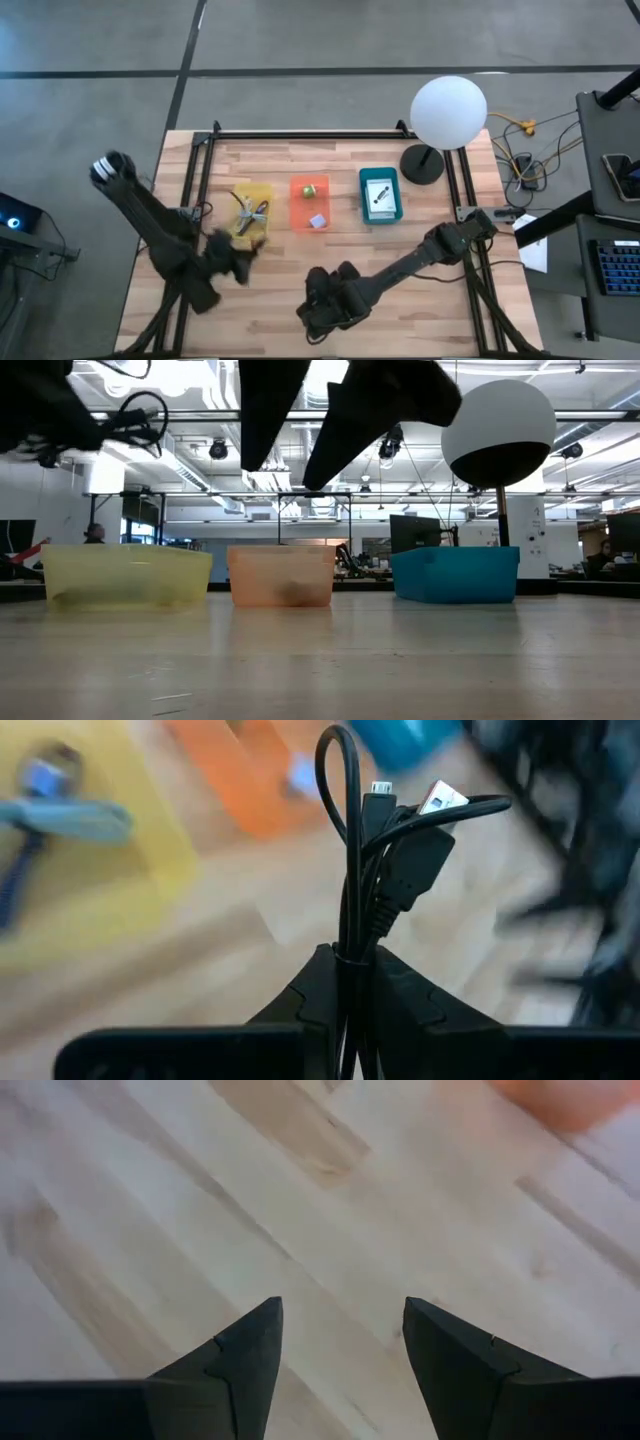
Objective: Pick and place items into bin
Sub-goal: Put the black charger cable into the yellow bin, then return to Home Position
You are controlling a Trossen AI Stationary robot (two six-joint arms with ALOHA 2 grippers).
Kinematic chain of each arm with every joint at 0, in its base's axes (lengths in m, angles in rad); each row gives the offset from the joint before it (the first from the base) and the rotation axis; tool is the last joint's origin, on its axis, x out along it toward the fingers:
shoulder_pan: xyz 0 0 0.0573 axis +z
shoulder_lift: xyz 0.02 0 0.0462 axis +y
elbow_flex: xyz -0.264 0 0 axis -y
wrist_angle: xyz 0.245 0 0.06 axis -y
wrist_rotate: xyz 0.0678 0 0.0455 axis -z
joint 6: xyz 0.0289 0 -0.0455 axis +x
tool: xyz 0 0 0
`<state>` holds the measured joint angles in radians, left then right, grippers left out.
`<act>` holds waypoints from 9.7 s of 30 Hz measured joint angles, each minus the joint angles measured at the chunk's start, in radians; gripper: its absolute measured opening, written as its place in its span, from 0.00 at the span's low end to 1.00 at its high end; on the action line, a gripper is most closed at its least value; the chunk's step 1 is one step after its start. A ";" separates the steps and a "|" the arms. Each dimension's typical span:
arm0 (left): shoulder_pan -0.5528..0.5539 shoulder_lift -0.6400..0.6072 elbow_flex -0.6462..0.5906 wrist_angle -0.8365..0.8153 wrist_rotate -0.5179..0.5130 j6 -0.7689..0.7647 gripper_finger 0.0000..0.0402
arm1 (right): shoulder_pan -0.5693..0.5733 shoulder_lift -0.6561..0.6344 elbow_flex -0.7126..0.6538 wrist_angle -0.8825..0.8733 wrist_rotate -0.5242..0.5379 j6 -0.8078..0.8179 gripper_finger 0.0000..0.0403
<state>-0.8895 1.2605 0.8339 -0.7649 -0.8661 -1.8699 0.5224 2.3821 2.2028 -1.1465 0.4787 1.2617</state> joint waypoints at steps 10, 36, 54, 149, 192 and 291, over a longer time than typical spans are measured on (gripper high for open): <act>0.229 -0.523 -0.286 -0.056 -0.012 -0.160 0.06 | 0.000 -0.002 0.000 0.009 0.019 0.097 0.49; 0.433 -0.602 -0.387 0.283 0.255 0.299 0.55 | 0.001 -0.009 0.000 0.016 -0.022 0.120 0.49; 0.225 -0.679 -0.240 0.982 0.423 1.289 0.55 | -0.146 -0.253 -0.042 0.057 -0.246 -0.613 0.49; 0.941 -1.233 -0.823 0.811 0.729 1.563 0.55 | -0.428 -2.382 -2.194 1.207 -0.295 -0.679 0.32; 0.942 -1.176 -0.828 0.817 0.730 1.563 0.55 | -0.510 -2.335 -2.193 1.204 -0.296 -0.679 0.32; 0.942 -1.176 -0.829 0.817 0.730 1.563 0.55 | -0.510 -2.335 -2.193 1.204 -0.295 -0.679 0.32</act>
<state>0.0521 0.0845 0.0048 0.0519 -0.1364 -0.3069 0.0124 0.0475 0.0097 0.0570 0.1833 0.5827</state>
